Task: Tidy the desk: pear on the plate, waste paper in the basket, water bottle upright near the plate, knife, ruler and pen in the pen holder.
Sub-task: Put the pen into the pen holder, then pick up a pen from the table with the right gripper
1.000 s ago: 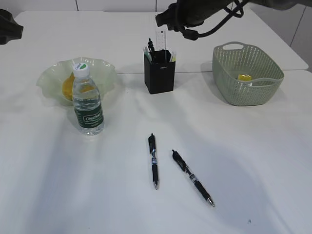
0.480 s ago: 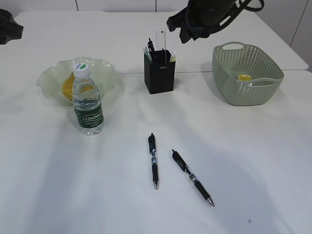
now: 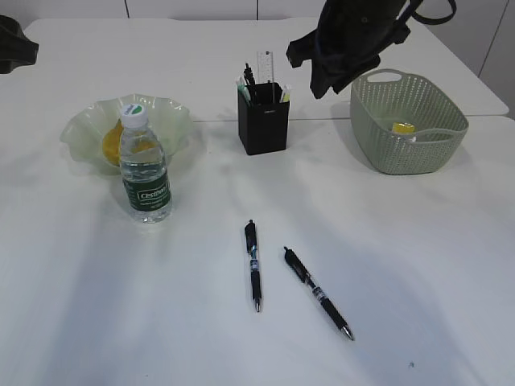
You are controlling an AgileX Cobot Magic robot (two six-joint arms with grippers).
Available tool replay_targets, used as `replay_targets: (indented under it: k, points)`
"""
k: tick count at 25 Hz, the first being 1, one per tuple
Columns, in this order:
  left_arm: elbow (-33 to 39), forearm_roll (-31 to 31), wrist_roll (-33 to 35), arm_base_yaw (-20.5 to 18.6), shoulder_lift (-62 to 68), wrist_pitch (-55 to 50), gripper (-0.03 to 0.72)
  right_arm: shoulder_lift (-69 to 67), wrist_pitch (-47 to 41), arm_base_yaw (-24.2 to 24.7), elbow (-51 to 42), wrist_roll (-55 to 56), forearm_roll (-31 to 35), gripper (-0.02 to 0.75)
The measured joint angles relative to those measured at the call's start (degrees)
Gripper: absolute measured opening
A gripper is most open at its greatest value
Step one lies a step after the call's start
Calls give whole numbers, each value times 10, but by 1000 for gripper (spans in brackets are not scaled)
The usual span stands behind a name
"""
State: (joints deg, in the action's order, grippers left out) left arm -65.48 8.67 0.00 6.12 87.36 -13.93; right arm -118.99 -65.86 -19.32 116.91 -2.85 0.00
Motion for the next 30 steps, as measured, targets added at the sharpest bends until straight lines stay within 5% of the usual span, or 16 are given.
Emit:
replay_targets:
  k: [20,30]
  points:
    - [0,-6,0,0,0,-2,363,1,-53,-46,-5,22,28,230]
    - [0,-6,0,0,0,-4,363,3,-52,-46,-145,23,38,230]
